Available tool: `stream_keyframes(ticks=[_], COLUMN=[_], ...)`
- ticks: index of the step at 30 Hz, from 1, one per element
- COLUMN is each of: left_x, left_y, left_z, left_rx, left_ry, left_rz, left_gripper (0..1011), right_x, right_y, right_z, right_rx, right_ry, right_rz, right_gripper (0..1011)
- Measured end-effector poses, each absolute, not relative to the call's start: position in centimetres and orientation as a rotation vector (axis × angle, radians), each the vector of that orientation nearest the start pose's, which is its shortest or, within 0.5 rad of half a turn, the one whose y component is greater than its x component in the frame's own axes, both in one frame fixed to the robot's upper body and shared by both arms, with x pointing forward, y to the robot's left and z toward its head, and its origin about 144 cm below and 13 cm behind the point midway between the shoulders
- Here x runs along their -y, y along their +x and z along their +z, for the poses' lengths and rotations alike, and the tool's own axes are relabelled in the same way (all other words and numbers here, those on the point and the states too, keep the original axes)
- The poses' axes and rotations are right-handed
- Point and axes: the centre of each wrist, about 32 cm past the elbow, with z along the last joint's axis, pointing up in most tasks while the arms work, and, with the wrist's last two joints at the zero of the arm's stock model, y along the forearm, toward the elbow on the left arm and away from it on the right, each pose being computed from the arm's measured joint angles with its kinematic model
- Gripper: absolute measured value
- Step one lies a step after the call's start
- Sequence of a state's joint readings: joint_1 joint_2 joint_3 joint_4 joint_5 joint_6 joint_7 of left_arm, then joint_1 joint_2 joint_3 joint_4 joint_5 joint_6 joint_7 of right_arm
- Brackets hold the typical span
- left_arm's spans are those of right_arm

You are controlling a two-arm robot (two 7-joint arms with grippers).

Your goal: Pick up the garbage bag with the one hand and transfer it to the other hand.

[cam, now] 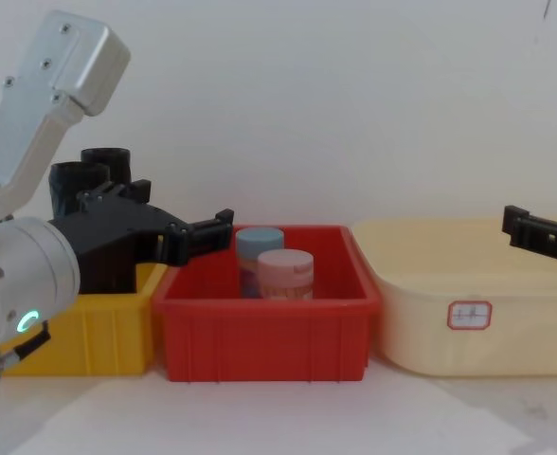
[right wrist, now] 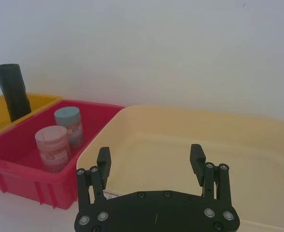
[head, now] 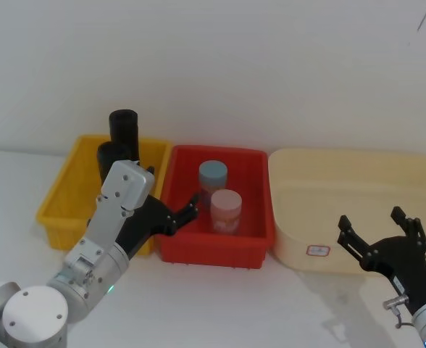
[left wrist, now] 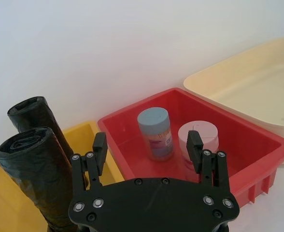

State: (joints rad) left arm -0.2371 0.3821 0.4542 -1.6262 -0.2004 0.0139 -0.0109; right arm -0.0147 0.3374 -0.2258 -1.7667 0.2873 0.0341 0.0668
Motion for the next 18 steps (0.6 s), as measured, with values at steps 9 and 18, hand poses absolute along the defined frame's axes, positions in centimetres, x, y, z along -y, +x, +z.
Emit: stream_keyframes(ticks=[9, 18], left_x=[-19.84, -19.84], left_y=[49.2, 49.2], left_z=[120.44, 120.44], left_rx=[0.268, 0.268], left_ry=[0.061, 0.061], left_rz=[1.124, 1.124], left_gripper=[1001, 1001], right_x=[23.71, 23.71], right_y=[44.33, 44.33], right_z=[118.87, 118.87], right_rx=[0.075, 0.075], right_ry=[0.026, 0.026], right_rz=[-1.229, -1.23], right_gripper=[1000, 1000])
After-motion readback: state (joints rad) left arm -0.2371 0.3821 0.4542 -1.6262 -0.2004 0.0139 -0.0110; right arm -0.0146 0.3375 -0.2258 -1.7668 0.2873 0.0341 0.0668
